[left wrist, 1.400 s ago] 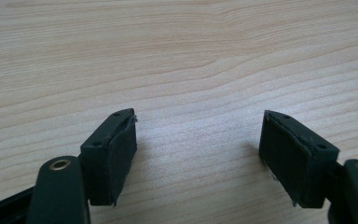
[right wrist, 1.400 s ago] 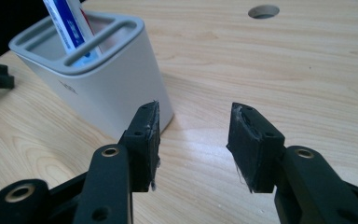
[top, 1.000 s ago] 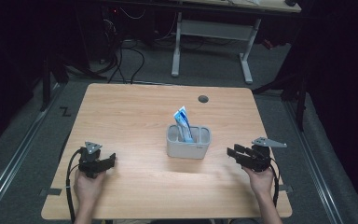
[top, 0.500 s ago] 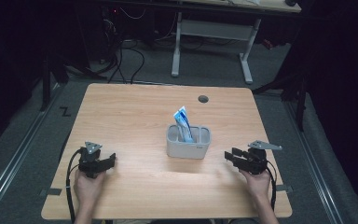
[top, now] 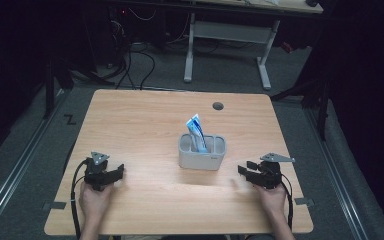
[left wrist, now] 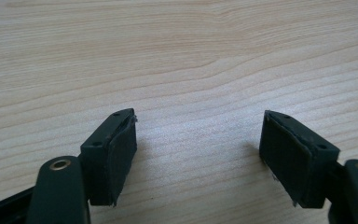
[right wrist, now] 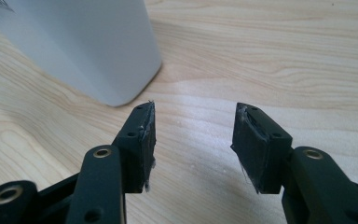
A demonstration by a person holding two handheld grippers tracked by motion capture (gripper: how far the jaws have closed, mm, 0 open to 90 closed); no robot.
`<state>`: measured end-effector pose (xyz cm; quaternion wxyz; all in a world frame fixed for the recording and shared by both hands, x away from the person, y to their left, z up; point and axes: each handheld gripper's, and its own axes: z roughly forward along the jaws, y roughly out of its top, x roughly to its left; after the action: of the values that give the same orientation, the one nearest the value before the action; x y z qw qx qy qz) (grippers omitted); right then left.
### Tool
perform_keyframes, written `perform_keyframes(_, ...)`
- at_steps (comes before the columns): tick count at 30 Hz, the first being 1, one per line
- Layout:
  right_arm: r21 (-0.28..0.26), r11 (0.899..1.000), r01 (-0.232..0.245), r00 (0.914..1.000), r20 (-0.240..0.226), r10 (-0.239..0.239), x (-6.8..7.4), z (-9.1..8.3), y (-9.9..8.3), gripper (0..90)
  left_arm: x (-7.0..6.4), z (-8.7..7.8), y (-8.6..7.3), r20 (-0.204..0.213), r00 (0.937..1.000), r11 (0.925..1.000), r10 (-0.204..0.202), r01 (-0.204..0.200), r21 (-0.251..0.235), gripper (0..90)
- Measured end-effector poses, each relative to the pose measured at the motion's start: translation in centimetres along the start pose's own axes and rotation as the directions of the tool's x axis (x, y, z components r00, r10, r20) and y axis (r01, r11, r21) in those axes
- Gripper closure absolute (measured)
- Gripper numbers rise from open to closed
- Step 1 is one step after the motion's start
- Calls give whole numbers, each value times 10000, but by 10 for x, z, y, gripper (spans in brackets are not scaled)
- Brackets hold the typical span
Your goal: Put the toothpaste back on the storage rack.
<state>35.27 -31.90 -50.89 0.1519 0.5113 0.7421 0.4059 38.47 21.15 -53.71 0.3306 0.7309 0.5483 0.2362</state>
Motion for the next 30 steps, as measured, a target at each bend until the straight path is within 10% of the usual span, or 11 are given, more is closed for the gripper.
perform_keyframes(30, 722, 9882, 1348, 9784, 1481, -1443, 15, 20, -15, 426, 0, 0, 0, -13, 10000, 10000, 22, -22, 25, 280)
